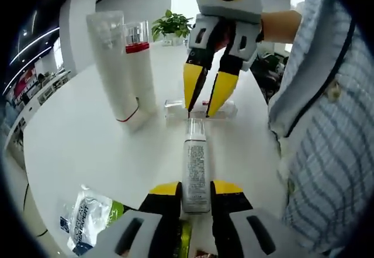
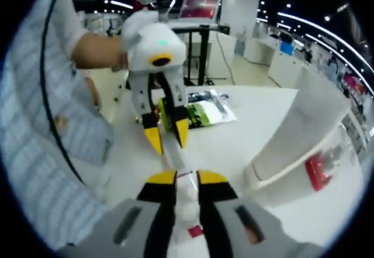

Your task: Arrange the skincare products in the storage area until every visible bottle or jar stands upright without overlapping.

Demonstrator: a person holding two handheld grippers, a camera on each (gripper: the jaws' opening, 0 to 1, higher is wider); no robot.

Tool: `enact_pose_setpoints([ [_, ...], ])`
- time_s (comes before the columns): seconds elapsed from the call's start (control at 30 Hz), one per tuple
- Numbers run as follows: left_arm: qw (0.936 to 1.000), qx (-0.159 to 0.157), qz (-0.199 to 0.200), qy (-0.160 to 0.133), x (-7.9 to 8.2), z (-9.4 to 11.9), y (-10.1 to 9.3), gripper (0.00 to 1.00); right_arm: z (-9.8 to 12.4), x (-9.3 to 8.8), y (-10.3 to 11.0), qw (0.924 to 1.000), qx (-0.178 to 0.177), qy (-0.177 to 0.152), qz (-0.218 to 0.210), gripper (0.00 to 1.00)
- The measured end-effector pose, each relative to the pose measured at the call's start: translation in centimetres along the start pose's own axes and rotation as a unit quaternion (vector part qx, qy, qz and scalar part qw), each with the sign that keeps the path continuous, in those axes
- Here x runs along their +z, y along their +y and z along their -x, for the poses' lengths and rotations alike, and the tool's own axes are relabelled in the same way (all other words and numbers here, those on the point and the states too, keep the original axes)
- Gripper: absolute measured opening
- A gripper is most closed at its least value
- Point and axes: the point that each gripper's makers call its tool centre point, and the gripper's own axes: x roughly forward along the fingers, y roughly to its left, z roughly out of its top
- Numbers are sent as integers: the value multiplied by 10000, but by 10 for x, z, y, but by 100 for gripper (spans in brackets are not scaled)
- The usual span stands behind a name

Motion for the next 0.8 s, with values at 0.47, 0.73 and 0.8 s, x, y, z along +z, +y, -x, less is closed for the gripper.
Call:
enact_pose_setpoints([
  [0.47, 9986, -225, -297, 380, -9, 3, 1, 19, -32, -42, 3, 9941, 402, 884, 474, 22],
  [0.73, 9991, -216, -276, 236, -6, -1, 1, 19, -29, -46, 1, 9916, 337, 1100, 588, 19],
  [0.8, 9993, -212, -247, 186, -5, -2, 1, 19, -22, -42, 2, 9923, 370, 1045, 560, 19],
])
